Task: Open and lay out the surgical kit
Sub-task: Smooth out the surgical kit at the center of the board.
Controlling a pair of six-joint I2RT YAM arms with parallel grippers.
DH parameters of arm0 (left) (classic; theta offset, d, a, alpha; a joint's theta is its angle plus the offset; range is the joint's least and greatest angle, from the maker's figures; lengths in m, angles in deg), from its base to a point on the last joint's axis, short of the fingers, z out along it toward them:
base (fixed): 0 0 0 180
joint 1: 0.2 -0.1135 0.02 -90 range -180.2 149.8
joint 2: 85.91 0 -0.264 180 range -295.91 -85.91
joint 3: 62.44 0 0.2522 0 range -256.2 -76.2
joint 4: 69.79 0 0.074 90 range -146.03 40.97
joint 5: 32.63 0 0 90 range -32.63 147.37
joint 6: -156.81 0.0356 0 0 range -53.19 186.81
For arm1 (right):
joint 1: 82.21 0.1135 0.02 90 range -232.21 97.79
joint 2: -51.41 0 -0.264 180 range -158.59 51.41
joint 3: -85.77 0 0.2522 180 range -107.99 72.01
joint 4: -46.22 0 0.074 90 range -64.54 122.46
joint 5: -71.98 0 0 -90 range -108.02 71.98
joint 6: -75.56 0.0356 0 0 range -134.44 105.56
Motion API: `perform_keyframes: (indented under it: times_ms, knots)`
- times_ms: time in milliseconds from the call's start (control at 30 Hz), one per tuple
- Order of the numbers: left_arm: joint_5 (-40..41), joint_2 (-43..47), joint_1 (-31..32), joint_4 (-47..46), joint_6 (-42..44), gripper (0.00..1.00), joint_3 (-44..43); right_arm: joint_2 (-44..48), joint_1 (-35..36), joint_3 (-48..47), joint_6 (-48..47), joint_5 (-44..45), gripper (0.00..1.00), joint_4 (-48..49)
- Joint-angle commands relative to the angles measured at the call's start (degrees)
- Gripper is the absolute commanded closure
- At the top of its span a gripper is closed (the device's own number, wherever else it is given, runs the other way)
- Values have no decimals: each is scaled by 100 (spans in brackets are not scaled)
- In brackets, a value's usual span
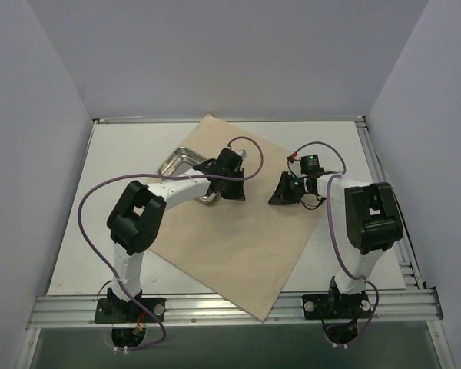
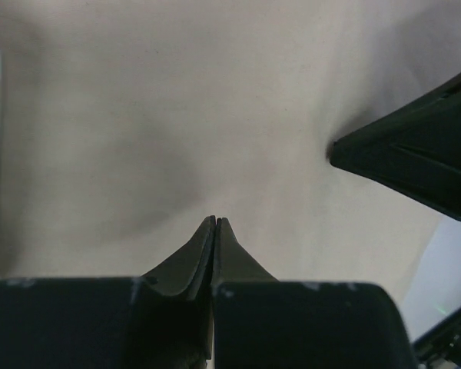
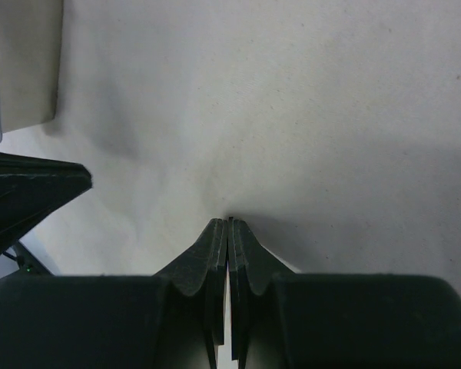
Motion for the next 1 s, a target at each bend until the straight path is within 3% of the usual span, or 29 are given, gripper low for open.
perform_keyframes:
  times_ms: [0,133,200,400,467,600,733,967]
  knots:
    - [476,-414,136,172,247,98,-230,338,2,163,-32,163,100,-204]
    - [765,-644,137,251,142,98,-133,425,-86,286,-67,698,100,-834]
    - [1003,-583,145,251,80,98,51,548,-139,339,-102,1374,100,-1108]
    - [1153,-591,137,392,141,98,78,1549,-464,409,-67,2719,100,-1979]
    - [1127,-556,145,339,159,98,122,1779,-455,217,-67,2617,100,-2120]
    - [978,-398,163,251,186,98,157,1885,-297,-275,-137,1501,100,-1778]
    - [881,-187,172,120,186,98,184,1132,-122,-785,47,536,100,-1209]
    - [811,-230,163,110,194,98,52,-48,238,-918,478,-169,100,-266]
